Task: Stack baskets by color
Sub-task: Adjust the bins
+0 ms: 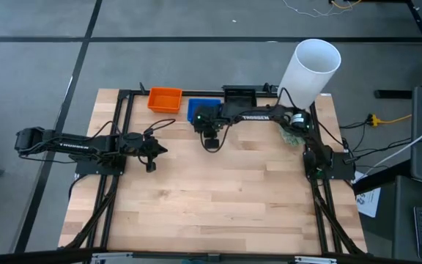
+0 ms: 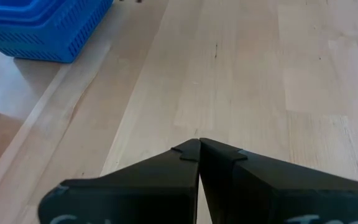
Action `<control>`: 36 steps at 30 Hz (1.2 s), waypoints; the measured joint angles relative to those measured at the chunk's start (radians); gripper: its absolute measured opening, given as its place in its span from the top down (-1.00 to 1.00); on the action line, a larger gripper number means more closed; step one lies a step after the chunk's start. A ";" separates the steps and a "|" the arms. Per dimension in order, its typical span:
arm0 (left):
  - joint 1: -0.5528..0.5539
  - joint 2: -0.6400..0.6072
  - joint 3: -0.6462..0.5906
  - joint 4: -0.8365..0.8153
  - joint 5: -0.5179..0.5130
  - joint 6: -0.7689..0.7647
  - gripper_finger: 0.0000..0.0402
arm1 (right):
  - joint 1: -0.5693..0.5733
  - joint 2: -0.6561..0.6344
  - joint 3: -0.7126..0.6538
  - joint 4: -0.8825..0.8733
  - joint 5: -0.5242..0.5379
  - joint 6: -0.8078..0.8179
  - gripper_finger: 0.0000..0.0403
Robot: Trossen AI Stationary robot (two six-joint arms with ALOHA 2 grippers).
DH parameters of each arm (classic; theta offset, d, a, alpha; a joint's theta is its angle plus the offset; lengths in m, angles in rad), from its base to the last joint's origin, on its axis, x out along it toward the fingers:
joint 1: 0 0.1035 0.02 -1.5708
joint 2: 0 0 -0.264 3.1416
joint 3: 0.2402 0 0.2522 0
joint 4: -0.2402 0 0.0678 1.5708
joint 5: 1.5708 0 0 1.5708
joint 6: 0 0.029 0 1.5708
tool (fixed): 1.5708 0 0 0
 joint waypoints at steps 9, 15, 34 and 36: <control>0.000 0.000 0.000 0.000 0.000 0.000 1.00 | -0.093 0.000 0.000 0.019 -0.003 -0.057 0.55; 0.000 0.000 0.000 0.000 0.000 0.000 1.00 | -0.130 0.000 0.011 0.060 -0.011 -0.109 0.55; 0.000 0.000 0.000 0.000 0.000 -0.001 1.00 | -0.177 0.000 0.011 0.270 -0.073 -0.078 0.55; 0.000 0.000 0.000 0.000 0.000 -0.001 1.00 | -0.177 0.000 0.011 0.277 -0.073 -0.078 0.55</control>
